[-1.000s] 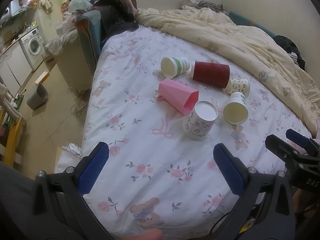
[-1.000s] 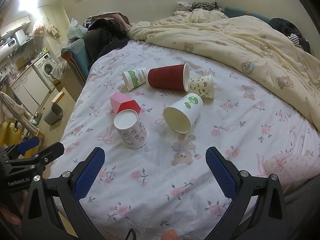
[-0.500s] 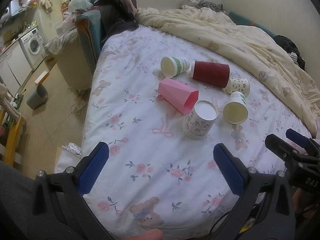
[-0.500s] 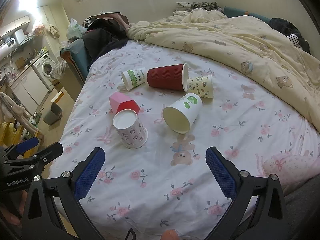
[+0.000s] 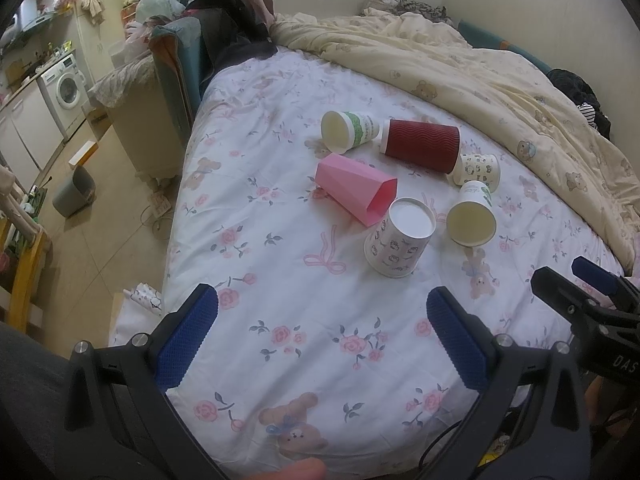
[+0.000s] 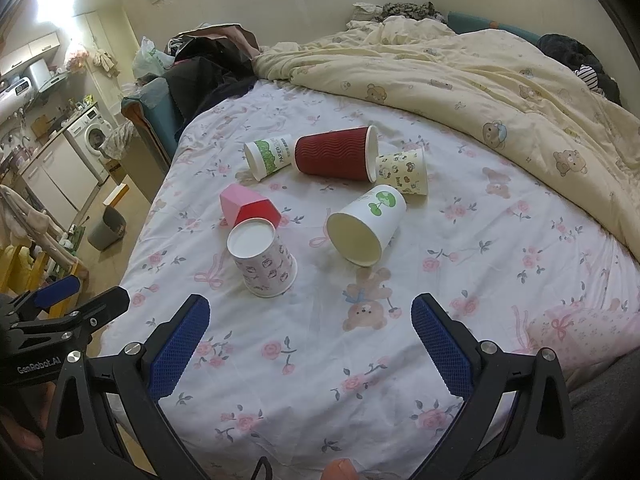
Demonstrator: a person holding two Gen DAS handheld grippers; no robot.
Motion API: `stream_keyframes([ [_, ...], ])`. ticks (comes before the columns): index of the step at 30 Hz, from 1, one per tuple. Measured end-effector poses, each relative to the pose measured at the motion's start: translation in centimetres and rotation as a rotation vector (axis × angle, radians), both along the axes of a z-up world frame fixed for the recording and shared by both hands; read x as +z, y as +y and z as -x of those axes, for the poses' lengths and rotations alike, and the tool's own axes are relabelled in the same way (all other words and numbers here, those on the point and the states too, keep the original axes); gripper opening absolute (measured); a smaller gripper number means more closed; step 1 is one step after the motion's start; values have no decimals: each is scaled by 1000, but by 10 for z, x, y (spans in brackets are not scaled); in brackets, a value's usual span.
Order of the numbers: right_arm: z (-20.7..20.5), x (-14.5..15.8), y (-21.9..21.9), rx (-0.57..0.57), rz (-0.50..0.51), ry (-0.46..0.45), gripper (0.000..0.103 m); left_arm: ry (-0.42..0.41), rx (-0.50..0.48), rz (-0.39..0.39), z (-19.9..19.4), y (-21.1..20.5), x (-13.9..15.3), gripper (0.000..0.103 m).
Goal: Flip cup upside down
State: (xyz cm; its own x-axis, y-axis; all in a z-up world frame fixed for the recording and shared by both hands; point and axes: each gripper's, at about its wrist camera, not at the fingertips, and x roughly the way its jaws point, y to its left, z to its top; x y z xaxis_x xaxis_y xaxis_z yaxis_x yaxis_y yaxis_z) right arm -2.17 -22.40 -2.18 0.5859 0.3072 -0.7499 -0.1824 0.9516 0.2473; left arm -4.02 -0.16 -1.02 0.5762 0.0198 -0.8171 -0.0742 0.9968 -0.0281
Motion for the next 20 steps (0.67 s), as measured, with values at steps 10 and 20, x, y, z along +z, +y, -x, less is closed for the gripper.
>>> stream_keyframes([
  [10, 0, 0, 0, 0, 0, 0, 103, 0, 0, 0, 0, 1, 0, 103],
  [20, 0, 0, 0, 0, 1, -1, 103, -1, -2, 6, 0, 0, 0, 103],
])
